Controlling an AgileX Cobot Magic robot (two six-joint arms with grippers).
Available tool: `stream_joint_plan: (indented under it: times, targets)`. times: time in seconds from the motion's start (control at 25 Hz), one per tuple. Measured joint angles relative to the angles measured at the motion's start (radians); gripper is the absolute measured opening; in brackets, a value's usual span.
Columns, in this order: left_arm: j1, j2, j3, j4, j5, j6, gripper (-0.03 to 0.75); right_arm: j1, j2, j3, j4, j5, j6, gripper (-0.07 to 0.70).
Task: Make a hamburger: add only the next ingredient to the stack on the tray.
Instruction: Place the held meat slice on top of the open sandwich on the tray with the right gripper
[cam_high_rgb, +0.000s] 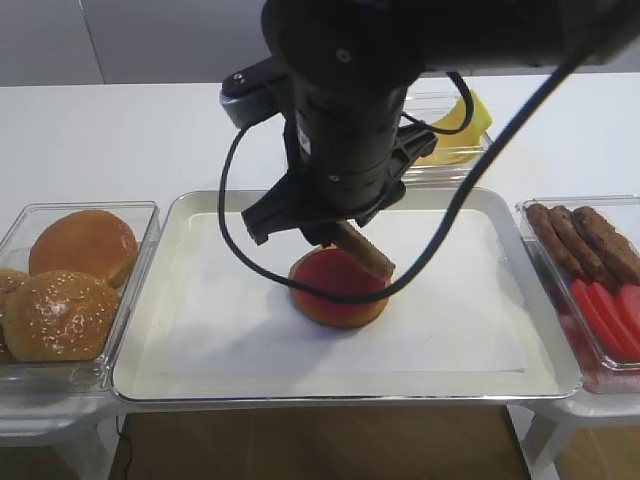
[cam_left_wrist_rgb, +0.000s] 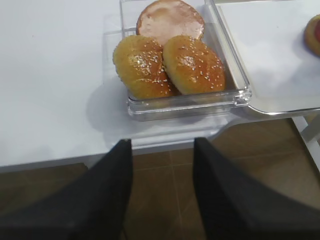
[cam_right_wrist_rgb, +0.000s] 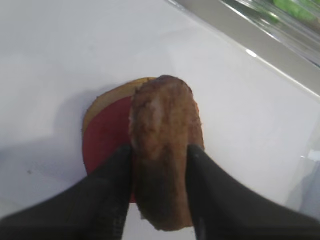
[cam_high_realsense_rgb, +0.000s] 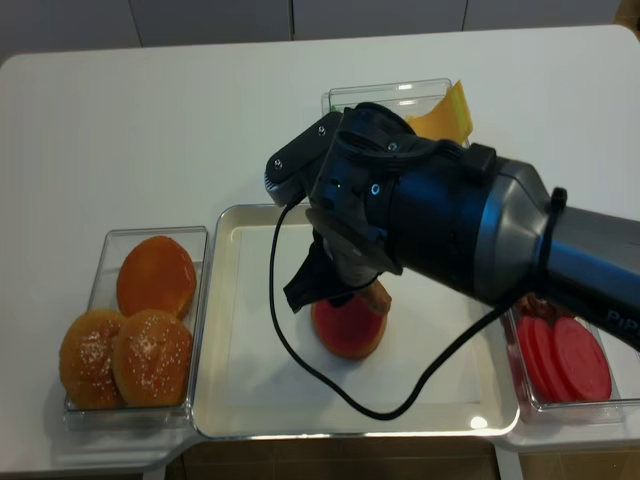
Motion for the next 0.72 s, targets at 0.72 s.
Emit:
stream_joint_plan:
  times: [0.72]
  targets:
    - [0.000,0.000,0.000,0.000,0.000,0.000,0.302,0.000,0.000,0.000,0.097,0.004,-0.014,0.549]
